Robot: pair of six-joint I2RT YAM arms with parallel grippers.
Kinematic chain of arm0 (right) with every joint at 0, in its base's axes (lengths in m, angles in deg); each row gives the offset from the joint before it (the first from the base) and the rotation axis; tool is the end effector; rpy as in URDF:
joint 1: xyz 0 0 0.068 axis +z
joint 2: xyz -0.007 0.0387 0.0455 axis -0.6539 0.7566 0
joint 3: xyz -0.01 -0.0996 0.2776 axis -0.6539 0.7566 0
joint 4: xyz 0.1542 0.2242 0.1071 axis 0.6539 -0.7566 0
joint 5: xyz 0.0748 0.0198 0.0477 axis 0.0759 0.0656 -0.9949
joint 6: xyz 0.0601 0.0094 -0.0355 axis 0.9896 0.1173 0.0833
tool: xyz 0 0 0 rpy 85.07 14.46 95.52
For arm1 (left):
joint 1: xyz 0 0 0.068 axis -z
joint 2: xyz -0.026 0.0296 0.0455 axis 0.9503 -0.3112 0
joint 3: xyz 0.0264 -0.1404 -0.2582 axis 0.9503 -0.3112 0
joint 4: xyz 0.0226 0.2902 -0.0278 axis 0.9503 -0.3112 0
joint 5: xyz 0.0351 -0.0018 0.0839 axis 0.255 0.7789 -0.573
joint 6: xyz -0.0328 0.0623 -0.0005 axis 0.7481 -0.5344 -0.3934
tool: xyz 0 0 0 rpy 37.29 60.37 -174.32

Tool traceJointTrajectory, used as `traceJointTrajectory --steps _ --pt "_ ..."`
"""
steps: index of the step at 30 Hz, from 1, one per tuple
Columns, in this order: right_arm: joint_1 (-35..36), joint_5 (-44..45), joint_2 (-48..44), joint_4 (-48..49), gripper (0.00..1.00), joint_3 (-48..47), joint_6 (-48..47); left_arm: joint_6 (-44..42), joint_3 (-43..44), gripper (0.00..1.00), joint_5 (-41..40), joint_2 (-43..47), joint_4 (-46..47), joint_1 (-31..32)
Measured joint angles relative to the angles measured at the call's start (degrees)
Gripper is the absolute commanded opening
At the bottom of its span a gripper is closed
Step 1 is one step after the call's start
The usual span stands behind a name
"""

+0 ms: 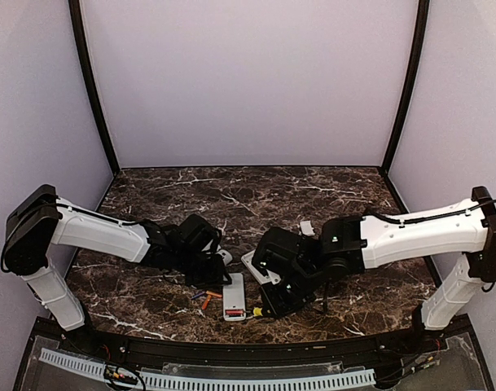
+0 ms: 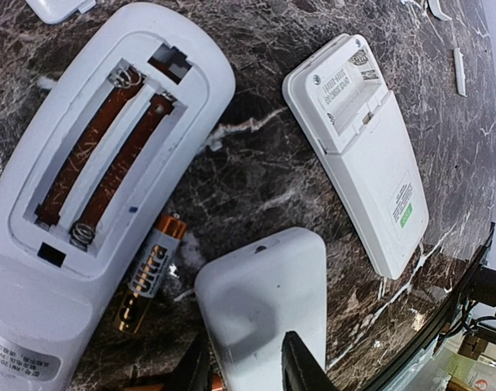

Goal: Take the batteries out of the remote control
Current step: Remove the battery from the remote control without the battery cover.

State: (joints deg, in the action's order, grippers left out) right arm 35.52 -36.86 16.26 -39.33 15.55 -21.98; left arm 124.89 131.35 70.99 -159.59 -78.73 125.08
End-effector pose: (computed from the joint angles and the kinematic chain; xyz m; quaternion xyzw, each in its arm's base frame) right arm 0.0829 0.3533 0.2330 -0.2256 0.9503 0.2016 0.0735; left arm 0.2103 -0.2974 0.1379 0.0175 0.9422 -0.3094 0.1274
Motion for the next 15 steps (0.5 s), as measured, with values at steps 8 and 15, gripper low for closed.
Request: traceJointTrajectory --steps 8,15 --pt "0.1 0.0 0.9 -0.9 0.0 -0.9 0.6 0.0 -0.2 0.28 0.0 0.0 0.1 0.0" --pt "0.3 0.9 1.2 -2.8 0.0 -2.5 1.0 0.0 -0.4 0.28 0.3 0.0 0.1 0.0"
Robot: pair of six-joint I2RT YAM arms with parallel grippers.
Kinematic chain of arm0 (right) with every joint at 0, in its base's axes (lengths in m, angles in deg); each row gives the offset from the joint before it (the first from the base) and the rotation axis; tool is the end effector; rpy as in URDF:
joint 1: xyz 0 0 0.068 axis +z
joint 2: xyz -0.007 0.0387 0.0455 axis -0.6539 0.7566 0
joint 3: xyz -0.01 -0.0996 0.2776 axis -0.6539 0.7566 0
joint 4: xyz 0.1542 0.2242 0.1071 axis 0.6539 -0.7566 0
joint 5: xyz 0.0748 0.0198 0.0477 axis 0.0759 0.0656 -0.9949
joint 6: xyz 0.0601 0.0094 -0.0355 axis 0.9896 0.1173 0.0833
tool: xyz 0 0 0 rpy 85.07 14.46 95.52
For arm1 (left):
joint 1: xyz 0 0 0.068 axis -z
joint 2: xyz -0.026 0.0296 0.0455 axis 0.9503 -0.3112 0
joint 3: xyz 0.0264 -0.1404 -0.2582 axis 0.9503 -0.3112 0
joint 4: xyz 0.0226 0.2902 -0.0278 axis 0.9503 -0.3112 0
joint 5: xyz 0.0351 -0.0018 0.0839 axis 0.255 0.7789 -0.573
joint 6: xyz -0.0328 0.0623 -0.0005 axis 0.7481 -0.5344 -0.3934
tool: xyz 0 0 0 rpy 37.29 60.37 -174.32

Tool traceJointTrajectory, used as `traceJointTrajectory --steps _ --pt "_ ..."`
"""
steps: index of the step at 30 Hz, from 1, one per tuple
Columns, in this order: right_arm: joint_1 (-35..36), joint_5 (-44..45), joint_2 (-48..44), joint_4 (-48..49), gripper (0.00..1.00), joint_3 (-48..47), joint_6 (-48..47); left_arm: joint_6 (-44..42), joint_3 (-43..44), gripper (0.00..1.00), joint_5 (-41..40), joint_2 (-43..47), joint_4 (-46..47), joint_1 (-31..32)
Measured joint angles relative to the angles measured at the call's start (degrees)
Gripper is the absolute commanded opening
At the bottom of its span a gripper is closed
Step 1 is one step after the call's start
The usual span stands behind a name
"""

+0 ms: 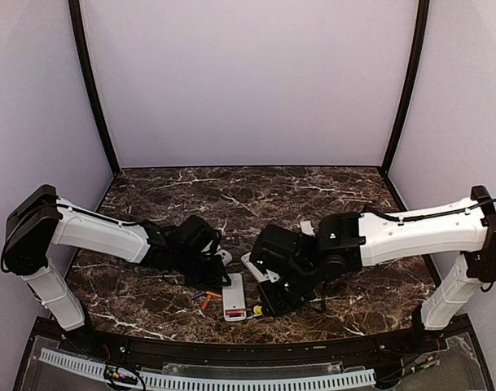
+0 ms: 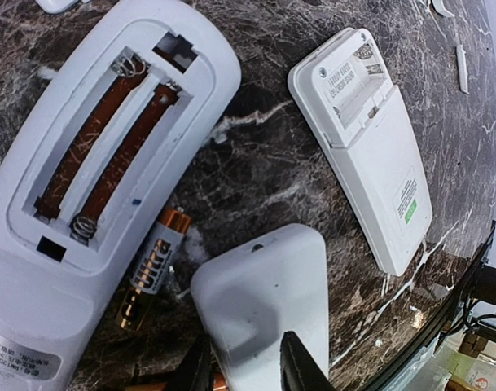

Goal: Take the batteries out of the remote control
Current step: Remove the battery from the remote control without the battery cover.

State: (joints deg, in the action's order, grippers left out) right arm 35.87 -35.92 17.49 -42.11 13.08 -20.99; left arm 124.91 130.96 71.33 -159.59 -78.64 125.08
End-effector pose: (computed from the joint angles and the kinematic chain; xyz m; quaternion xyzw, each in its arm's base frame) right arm 0.0825 0.3574 0.2374 -0.2190 0.9549 0.1872 0.0726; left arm 0.2091 -0.2962 0.1359 0.0181 0.9428 -0.3090 0.1236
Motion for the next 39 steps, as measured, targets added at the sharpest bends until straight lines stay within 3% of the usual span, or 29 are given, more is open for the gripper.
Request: traceJointTrajectory --steps 39 --pt "0.2 0.7 2.2 -1.1 0.0 -3.6 -7.1 -3.1 -0.2 0.27 3.1 -3.5 7.0 -0.1"
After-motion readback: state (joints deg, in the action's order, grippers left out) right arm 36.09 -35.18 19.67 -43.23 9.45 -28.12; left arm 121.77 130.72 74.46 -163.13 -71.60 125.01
